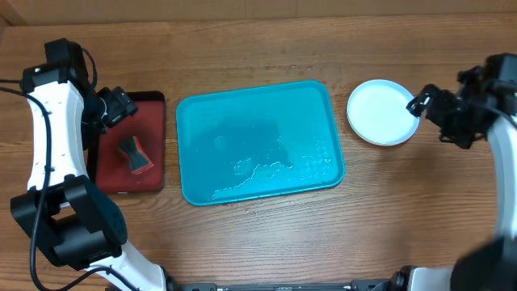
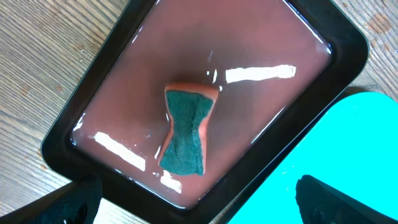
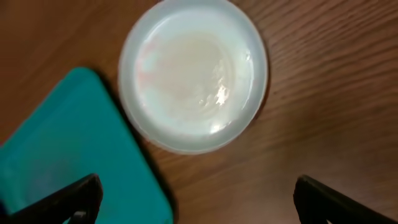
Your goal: Clean dirty plates on tray and stack at the side
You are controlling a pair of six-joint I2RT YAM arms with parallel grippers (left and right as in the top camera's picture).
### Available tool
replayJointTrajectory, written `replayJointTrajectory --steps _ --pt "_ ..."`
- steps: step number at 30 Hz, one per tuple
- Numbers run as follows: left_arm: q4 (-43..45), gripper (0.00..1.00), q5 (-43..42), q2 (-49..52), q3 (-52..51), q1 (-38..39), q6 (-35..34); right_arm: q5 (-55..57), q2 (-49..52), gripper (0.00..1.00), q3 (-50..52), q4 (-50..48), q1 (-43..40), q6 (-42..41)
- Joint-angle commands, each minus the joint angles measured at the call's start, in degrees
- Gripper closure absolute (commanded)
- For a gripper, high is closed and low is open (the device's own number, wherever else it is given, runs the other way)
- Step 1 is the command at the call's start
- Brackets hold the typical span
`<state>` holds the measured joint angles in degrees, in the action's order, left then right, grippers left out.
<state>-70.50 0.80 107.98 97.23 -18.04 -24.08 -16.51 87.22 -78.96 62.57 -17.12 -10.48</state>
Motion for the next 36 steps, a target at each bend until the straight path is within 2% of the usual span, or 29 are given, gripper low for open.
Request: replayJointTrajectory --steps 1,9,16,36 --pt "0.1 0.00 -0.4 -0.7 0.7 -0.3 -0.6 -1.6 -7.9 0.00 -1.6 3.8 1.2 0.5" --pt "0.1 0.00 -0.4 -0.7 0.7 -0.3 -0.6 -1.6 -21.9 0.00 3.1 15.7 10.4 1.5" --pt "0.1 0.00 -0.4 -0.7 0.7 -0.3 -0.6 -1.6 -25.4 0.00 4.4 25.1 15.3 -3.1" --pt "0.1 0.00 -0.4 -0.7 0.7 -0.3 -0.6 0.3 -23.2 0.00 4.5 24.7 15.6 -3.1"
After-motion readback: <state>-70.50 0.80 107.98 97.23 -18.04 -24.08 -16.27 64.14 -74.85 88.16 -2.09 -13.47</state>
